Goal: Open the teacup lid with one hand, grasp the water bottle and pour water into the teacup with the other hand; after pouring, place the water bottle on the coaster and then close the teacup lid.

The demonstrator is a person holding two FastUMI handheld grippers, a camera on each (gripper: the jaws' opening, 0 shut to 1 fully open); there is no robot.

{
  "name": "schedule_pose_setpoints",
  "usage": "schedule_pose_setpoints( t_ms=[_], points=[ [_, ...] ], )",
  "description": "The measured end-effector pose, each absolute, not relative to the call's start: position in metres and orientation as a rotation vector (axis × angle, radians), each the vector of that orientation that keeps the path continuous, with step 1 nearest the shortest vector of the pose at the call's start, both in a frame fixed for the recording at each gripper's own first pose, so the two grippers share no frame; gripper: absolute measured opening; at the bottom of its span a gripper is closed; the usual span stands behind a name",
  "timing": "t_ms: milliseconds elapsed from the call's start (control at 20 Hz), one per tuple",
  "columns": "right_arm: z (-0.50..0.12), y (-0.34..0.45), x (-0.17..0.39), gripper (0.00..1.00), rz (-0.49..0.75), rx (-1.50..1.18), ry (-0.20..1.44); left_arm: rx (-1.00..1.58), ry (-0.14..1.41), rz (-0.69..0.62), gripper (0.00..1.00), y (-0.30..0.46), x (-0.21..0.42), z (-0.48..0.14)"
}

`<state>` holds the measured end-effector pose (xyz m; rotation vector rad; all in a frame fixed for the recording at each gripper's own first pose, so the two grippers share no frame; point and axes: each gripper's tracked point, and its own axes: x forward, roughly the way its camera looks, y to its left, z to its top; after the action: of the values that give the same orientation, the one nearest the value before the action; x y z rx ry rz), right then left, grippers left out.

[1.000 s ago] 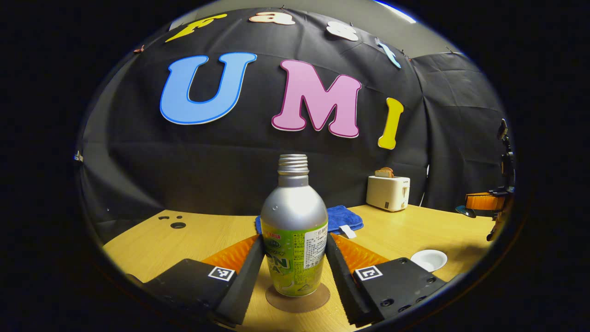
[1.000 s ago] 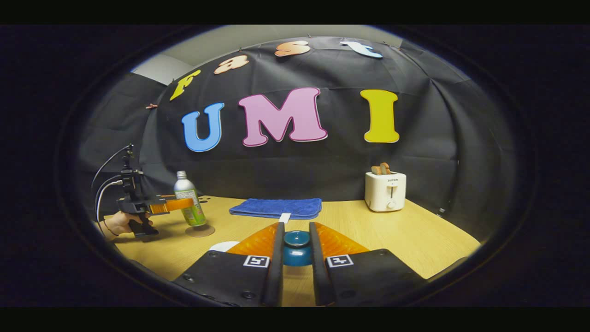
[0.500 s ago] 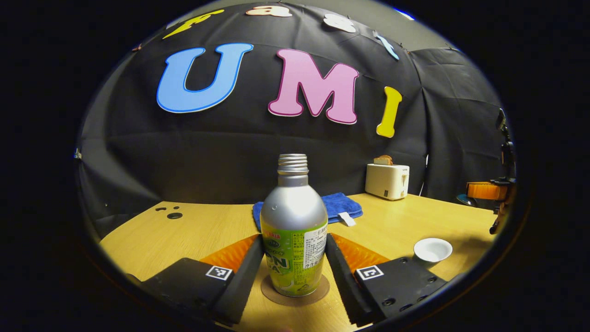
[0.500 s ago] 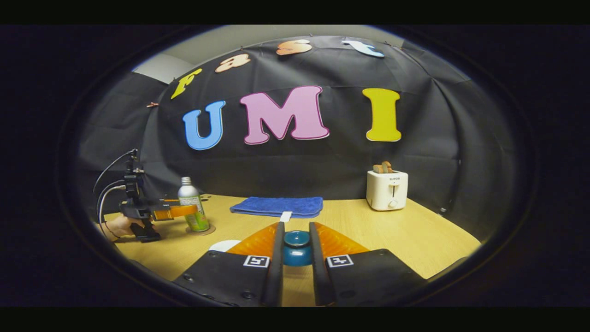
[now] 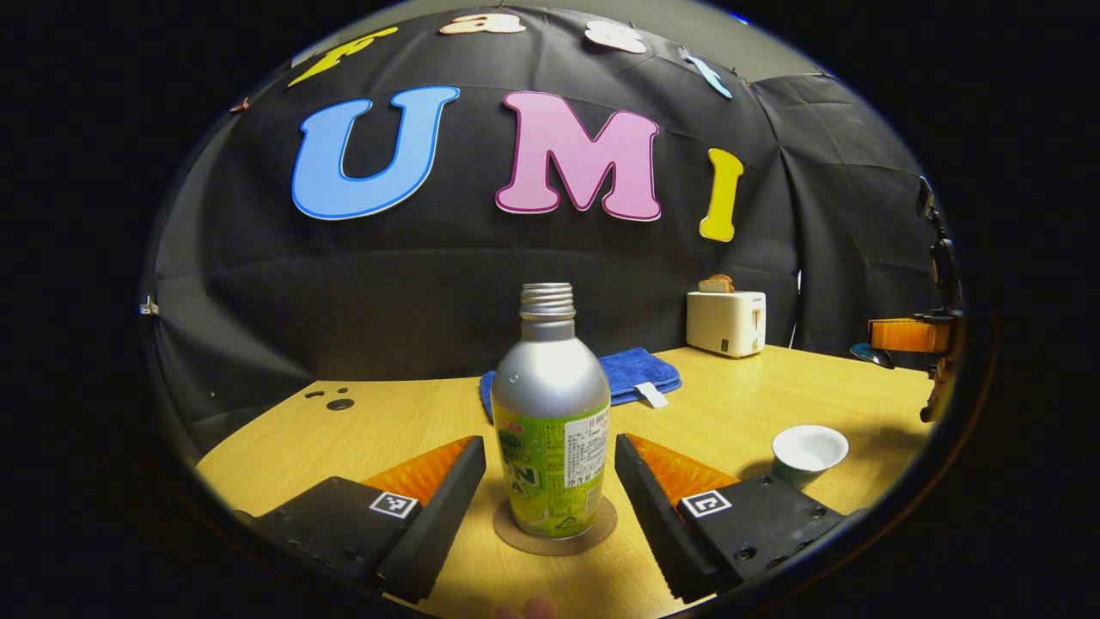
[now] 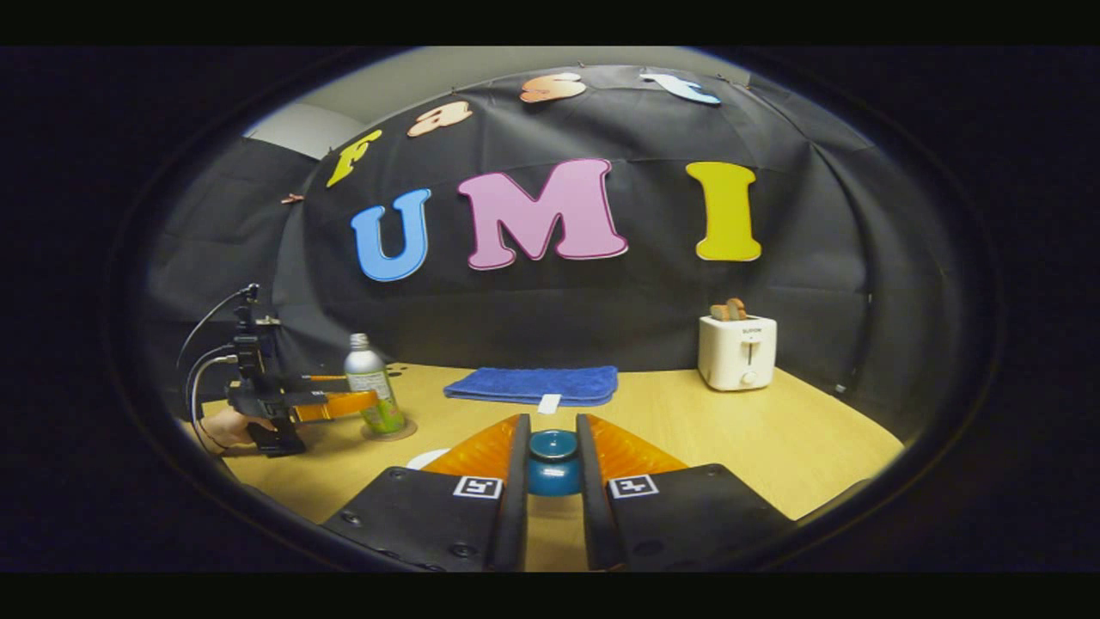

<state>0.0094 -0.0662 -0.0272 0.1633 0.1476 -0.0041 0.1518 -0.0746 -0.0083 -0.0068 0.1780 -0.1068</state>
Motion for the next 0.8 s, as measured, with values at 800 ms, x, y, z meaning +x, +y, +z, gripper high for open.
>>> schedule_pose_setpoints(
  t_ms=[800],
  points=[
    [-0.091, 0.025, 0.053, 0.3, 0.161, 0.191, 0.33, 0.0, 0.135, -0.081, 0.95, -0.084, 0.085, 0.001]
  ],
)
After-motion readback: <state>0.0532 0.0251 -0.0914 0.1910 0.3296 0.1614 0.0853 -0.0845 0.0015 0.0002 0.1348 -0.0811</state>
